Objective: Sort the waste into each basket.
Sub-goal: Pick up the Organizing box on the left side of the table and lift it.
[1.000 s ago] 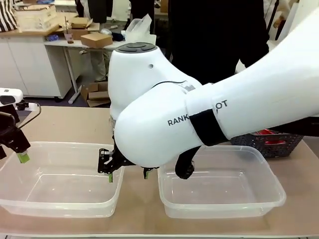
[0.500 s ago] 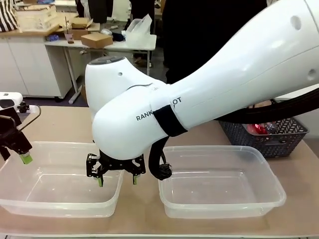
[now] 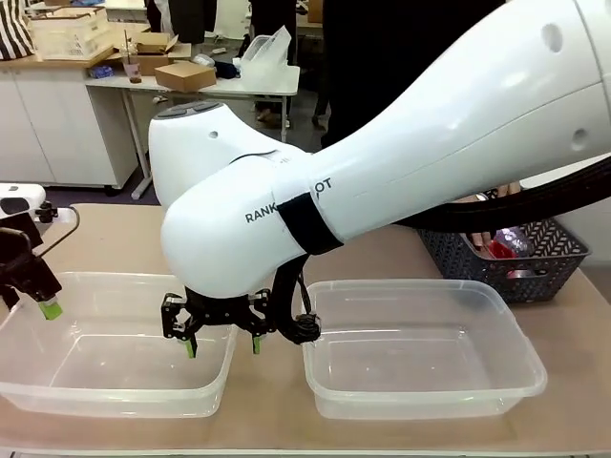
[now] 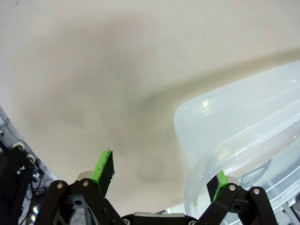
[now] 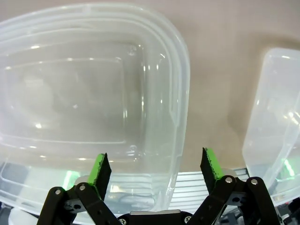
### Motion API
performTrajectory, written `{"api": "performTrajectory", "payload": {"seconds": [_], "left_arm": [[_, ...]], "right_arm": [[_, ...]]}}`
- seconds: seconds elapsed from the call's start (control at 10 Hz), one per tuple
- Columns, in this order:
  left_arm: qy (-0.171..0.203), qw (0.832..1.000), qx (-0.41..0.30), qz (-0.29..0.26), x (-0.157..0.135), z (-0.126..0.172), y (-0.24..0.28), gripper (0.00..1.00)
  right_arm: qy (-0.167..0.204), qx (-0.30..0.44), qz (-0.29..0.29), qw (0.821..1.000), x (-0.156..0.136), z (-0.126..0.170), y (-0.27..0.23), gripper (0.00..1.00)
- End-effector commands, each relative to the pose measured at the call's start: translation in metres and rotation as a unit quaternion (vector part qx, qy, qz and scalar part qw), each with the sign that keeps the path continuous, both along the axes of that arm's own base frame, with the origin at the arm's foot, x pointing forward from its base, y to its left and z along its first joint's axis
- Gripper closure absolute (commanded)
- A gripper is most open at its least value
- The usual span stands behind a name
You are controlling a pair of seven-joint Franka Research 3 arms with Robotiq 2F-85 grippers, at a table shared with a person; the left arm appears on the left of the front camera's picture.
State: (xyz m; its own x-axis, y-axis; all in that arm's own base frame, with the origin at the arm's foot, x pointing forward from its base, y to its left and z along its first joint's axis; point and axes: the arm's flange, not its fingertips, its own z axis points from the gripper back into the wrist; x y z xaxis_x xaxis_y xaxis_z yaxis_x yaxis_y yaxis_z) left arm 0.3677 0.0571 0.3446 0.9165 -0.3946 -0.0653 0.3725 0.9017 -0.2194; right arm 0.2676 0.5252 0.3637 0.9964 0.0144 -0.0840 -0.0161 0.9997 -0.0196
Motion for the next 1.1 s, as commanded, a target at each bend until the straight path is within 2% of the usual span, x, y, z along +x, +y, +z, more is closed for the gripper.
{"api": "performTrajectory", "payload": {"seconds": [0.0, 0.1, 0.2, 0.3, 0.4, 1.0], "left_arm": [[-0.013, 1.0, -0.004, -0.014, -0.044, -0.023, -0.008, 0.59], [-0.012, 1.0, -0.006, -0.017, -0.044, -0.022, -0.009, 0.6], [-0.014, 1.0, -0.004, -0.019, -0.044, -0.022, -0.009, 1.0], [-0.016, 1.0, -0.004, -0.019, -0.045, -0.021, -0.008, 0.65], [-0.018, 1.0, -0.005, -0.019, -0.045, -0.02, -0.009, 1.0], [-0.02, 1.0, -0.003, -0.019, -0.045, -0.018, -0.008, 1.0]], "right_arm": [[-0.003, -0.022, -0.006, 1.0, -0.003, -0.004, 0.003, 0.58], [-0.002, -0.021, -0.01, 1.0, -0.004, -0.005, 0.002, 0.58], [-0.01, -0.015, -0.02, 1.0, -0.005, -0.003, -0.002, 1.0], [-0.013, -0.014, -0.023, 1.0, -0.005, -0.002, -0.004, 0.63], [-0.012, -0.013, -0.026, 1.0, -0.005, -0.002, -0.005, 1.0], [-0.004, -0.01, -0.033, 0.999, -0.005, -0.003, -0.009, 1.0]]}}
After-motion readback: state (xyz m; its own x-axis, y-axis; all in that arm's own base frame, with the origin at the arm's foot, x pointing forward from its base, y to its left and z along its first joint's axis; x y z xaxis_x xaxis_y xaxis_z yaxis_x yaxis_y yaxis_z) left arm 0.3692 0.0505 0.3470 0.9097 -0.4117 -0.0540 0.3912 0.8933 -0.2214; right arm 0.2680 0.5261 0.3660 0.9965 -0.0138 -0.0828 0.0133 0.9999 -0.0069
